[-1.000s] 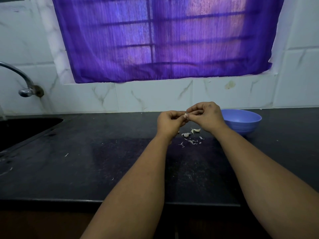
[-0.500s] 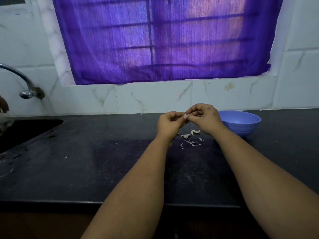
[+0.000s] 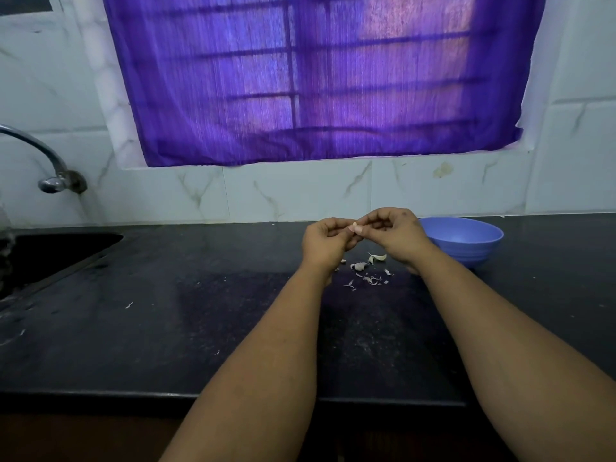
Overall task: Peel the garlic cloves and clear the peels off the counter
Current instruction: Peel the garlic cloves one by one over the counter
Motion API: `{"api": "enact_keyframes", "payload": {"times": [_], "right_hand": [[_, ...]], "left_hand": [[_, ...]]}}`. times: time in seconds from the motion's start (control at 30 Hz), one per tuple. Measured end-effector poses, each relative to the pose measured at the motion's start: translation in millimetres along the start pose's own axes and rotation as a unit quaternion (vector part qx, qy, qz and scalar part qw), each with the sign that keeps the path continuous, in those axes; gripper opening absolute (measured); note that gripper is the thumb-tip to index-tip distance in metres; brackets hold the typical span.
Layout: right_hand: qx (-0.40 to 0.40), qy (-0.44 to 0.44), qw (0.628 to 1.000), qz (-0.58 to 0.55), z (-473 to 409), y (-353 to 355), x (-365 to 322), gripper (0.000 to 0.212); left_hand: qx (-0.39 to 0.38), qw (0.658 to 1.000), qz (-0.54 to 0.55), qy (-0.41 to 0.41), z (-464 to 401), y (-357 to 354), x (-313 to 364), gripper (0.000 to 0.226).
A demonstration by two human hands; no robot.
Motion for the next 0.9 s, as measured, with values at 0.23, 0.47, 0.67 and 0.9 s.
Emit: {"api": "enact_keyframes", "payload": {"times": [0.23, 0.47, 0.67, 0.9], "right_hand": [[0.014, 0.013, 1.000, 0.021, 0.1, 3.9, -1.4, 0.008], [0.027, 0.026, 0.995, 0.088, 0.4, 4.5, -6.5, 0.008], [0.046, 0.043, 0.990, 0.124, 1.3, 5.6, -11.3, 0.012], [0.055, 0.032, 0.990, 0.123, -0.2, 4.8, -7.6, 0.008]], "left_hand": [[-0.001, 1.000, -0.010, 0.001, -0.2, 0.2, 0.2, 0.003], [-0.004, 1.000, -0.014, -0.004, 1.2, -0.2, 2.2, 0.004], [-0.007, 1.000, -0.026, -0.009, 3.3, -2.0, 4.1, 0.004], [-0.006, 0.998, -0.064, -0.013, 4.3, -1.8, 3.7, 0.001]]}}
Point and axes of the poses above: each hand's wrist, its own z-axis away from the middle knuckle, its own y-axis out of the back of the hand, x = y × z, the point moved 8 cm from there along -z, towards the middle knuckle, and after that the axes turned 1 degree about -z, right-handed, at the moved point
